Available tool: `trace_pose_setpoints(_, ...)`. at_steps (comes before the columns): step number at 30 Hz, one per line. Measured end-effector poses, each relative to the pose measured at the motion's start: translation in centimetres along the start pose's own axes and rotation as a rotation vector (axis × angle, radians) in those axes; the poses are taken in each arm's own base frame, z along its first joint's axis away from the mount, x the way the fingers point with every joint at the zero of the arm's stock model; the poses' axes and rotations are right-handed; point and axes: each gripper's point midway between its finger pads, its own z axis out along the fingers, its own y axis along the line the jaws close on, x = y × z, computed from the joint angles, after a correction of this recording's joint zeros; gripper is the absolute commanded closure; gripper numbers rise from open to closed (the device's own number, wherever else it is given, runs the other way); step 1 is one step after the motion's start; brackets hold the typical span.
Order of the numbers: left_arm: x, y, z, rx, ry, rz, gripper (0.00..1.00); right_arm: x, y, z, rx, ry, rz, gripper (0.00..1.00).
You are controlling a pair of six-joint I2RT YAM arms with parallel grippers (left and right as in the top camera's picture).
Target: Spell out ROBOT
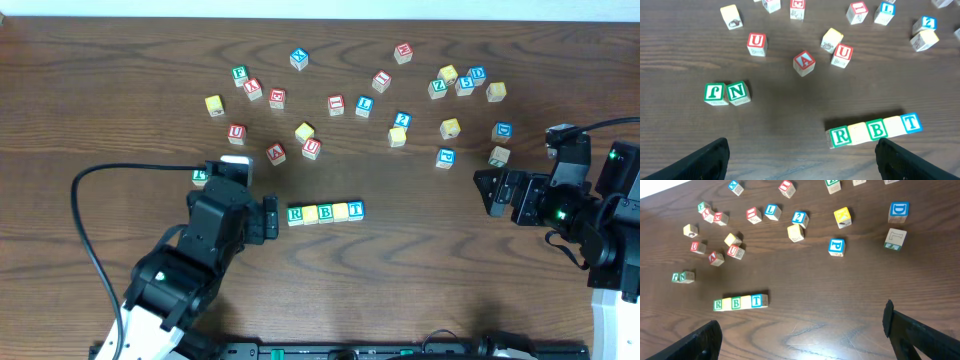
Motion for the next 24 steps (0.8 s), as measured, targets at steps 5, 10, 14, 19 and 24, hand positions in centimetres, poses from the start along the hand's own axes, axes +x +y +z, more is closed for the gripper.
trace_pose_setpoints(5, -1.0, -0.2, -2.4, 0.058, -0.106, -0.024, 0.09, 0.0, 0.0, 0.0, 0.000, 0.000, 0.000, 0.01)
trace_pose_setpoints(10, -2.9, -0.2, -5.5, 0.145, -0.345, -0.075, 0.08, 0.0, 0.0, 0.0, 0.000, 0.000, 0.000, 0.01)
trace_pose_setpoints(14, -3.5, 0.9, -5.9, 0.172, -0.539, -0.137, 0.09, 0.0, 0.0, 0.0, 0.002, 0.000, -0.001, 0.01)
trace_pose_setpoints(19, -2.1, 3.7, -4.1, 0.126, -0.680, -0.200, 0.08, 0.0, 0.0, 0.0, 0.002, 0.000, -0.001, 0.01)
trace_pose_setpoints(24, -1.4, 5.7, -3.7, 0.080, -0.771, -0.211, 0.09, 0.0, 0.0, 0.0, 0.002, 0.000, -0.001, 0.01)
